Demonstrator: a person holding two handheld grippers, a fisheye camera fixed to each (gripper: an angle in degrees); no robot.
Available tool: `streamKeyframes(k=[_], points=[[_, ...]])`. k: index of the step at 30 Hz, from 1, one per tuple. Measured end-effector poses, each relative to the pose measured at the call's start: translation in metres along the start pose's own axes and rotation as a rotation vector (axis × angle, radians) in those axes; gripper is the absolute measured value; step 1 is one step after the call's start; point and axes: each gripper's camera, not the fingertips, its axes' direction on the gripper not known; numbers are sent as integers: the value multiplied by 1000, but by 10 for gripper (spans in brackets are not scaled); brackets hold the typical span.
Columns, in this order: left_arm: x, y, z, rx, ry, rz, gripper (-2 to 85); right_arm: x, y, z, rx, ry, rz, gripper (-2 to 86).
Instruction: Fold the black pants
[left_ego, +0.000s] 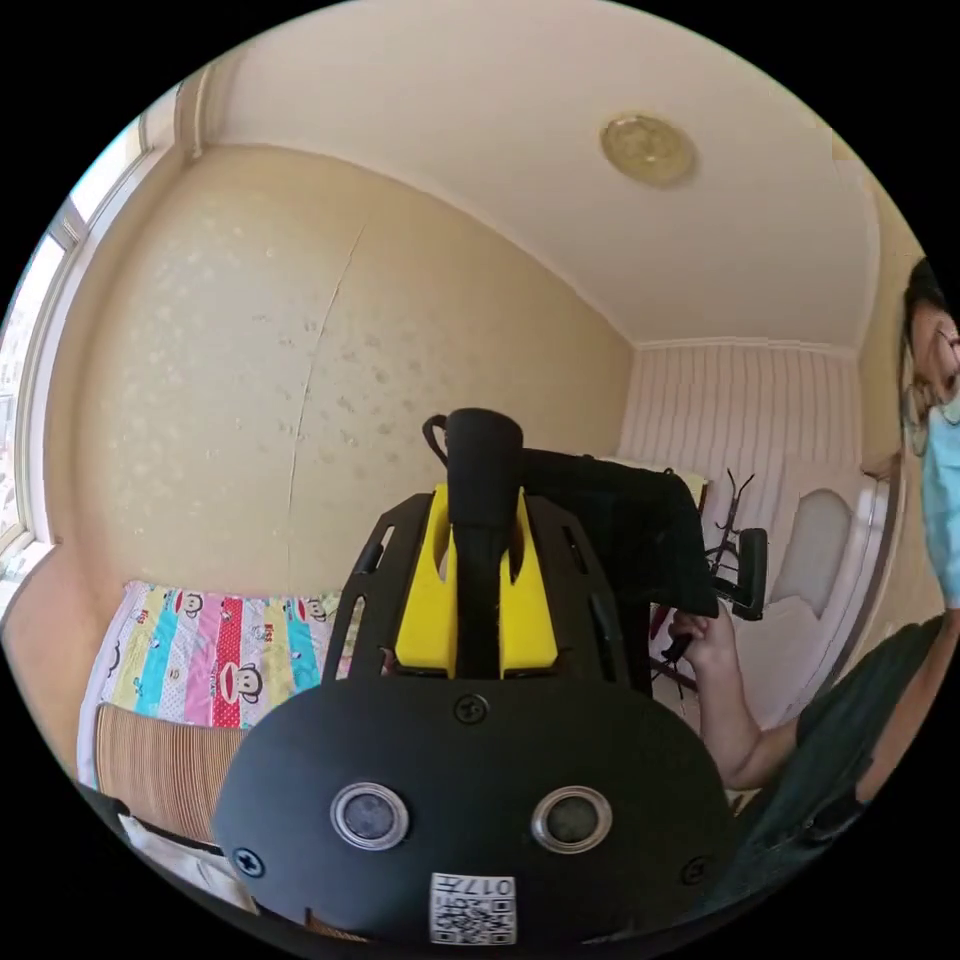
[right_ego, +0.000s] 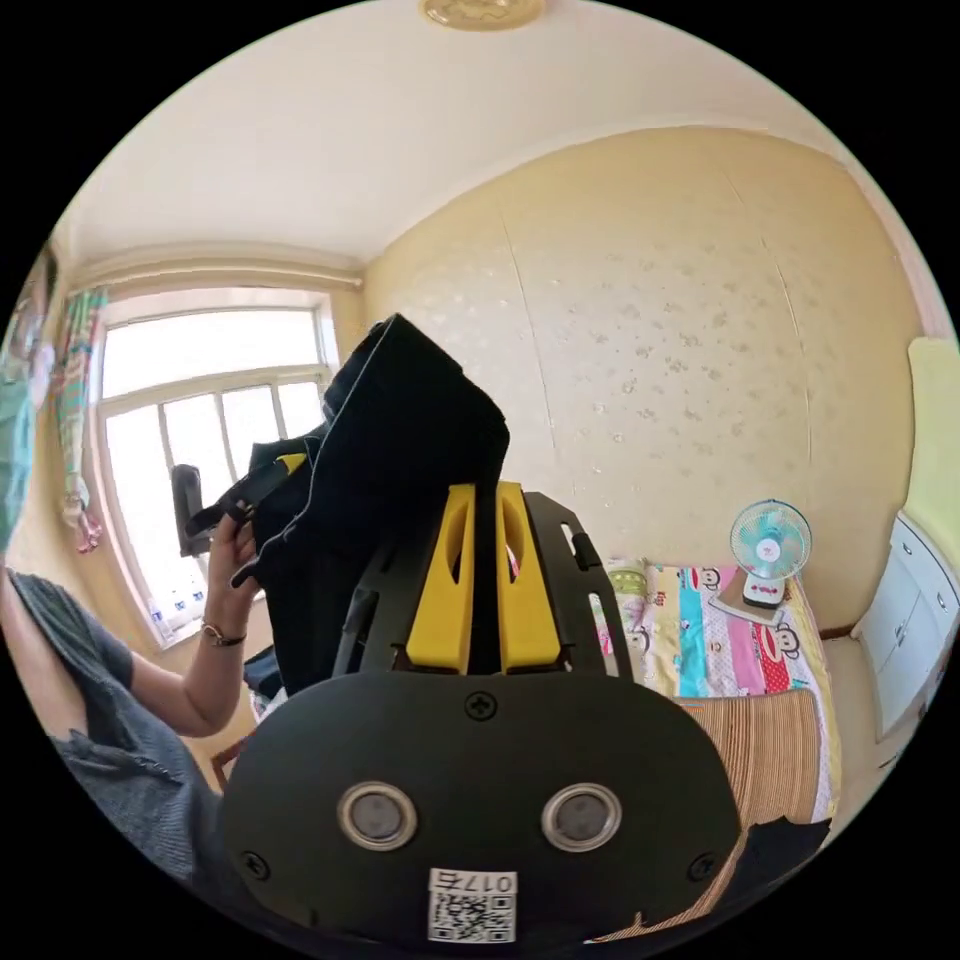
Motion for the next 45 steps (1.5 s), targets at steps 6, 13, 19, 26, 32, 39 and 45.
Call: streamKeyframes(k=[6,13,19,26,32,39,45], points=[[-251,12,222,-336,-311,-192,89,177,-13,274,-295,236,153,37],[-445,274,221,-729,-356,-469,85,301,172,396,-770,130,292,31],[-446,583,114,-1264,-160,-728,117,343,430,395,-1310,-55,534,42],[-377,701,9,-1511,-86,-740,137,336,545,371,-1438,-331,795,89],[-391,742,-2,-1700,91,-776,85,341,564,408,-1506,-468,952,84],[-456,695,-63,-1484,621,-1090,-2,371,493,412,-1187,-1148,1146,21],[-508,647,-143,-1059,696,-1278,-8,399,466,383,-1173,-962,1130,5]])
